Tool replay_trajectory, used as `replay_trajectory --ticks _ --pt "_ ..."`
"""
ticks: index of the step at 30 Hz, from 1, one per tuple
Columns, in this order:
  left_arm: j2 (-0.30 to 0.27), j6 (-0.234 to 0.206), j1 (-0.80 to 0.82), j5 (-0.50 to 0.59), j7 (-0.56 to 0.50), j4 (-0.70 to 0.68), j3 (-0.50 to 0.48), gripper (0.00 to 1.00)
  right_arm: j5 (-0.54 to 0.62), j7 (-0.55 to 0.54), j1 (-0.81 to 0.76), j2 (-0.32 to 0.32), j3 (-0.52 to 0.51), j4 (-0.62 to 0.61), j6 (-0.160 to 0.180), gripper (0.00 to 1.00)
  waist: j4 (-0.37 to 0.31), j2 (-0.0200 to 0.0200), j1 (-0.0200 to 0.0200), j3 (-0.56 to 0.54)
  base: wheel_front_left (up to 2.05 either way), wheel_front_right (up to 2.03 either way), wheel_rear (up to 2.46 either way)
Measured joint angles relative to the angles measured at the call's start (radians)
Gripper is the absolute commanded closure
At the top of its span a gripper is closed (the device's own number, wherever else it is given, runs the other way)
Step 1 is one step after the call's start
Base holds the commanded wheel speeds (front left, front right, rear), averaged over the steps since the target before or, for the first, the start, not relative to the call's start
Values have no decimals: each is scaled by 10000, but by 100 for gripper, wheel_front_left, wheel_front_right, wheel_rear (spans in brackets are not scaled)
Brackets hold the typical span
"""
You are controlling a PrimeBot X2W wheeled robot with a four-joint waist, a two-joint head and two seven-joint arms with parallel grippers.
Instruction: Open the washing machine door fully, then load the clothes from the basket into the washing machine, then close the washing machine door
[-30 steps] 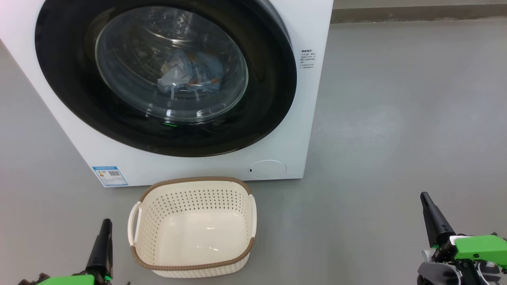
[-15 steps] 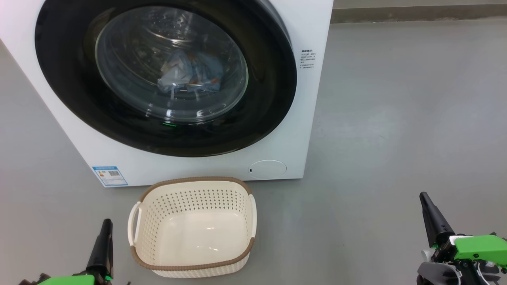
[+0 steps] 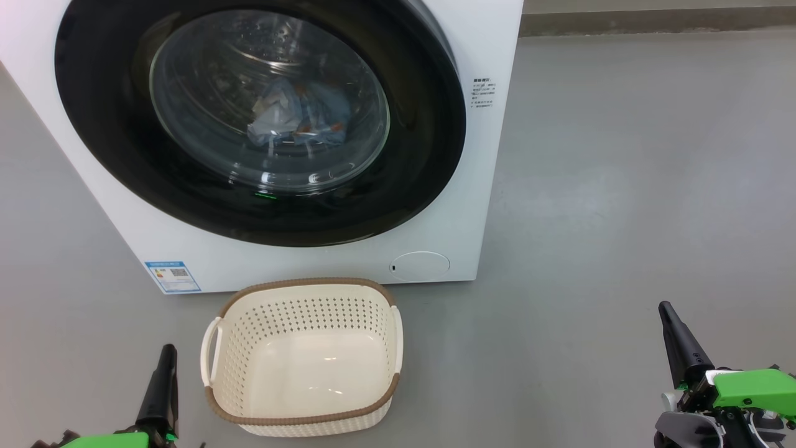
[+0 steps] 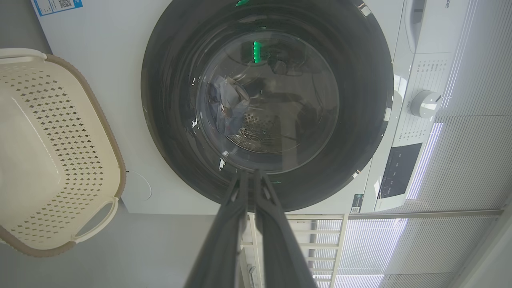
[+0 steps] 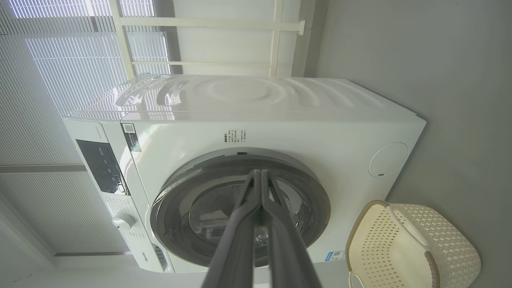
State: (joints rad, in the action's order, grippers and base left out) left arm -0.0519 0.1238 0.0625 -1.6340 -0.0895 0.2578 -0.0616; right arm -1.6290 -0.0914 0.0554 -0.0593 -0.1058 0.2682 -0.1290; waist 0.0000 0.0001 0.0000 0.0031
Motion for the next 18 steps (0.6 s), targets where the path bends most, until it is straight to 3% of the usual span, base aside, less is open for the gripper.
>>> replay_trajectory --ticks 18 --pt "27 0 4 13 -75 0 -42 100 31 -15 1 19 -42 2 2 100 0 0 0 0 0 0 0"
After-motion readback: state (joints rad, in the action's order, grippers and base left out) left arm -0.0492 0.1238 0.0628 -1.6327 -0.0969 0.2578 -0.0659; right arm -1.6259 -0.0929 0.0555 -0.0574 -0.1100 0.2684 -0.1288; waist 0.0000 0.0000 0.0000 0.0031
